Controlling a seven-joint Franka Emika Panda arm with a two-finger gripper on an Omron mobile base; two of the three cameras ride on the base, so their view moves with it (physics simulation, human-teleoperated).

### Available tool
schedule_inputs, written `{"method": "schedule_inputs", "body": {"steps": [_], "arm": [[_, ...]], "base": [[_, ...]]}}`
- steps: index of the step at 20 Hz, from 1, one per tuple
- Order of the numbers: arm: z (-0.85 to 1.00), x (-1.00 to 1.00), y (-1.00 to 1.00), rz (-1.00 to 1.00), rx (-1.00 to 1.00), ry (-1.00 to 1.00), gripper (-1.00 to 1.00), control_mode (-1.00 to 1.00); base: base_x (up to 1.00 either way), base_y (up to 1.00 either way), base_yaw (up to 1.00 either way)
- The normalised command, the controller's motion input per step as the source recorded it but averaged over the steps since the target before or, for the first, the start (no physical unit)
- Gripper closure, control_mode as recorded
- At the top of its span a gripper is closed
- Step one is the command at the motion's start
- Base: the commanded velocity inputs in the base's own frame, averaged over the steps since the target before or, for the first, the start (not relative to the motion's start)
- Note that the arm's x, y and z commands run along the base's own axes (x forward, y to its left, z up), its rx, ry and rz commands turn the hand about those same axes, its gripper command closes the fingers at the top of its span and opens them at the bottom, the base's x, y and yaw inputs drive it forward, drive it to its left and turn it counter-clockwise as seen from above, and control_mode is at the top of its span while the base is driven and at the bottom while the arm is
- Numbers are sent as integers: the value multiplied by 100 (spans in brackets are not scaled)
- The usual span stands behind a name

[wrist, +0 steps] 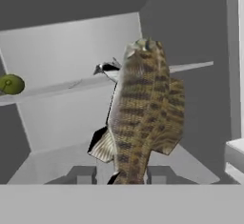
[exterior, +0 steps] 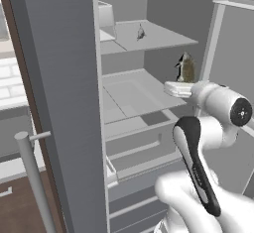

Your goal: Place one lime and one fish in each tupperware on the nearby counter, to pack two identical lunches.

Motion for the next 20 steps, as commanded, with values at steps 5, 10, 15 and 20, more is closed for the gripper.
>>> {"method": "schedule_inputs", "body": {"steps": [5,10,15,20], "arm": [[-52,-100,-2,0,-4,24,100,-100],[-47,-66,1,0,-7,49,100,-100],[-12,0,2,0,-1,8,100,-100],[-8,0,0,0,0,-2,100,-100]], "base": [[0,0,0],[0,0,0],[0,0,0],[0,0,0]]}}
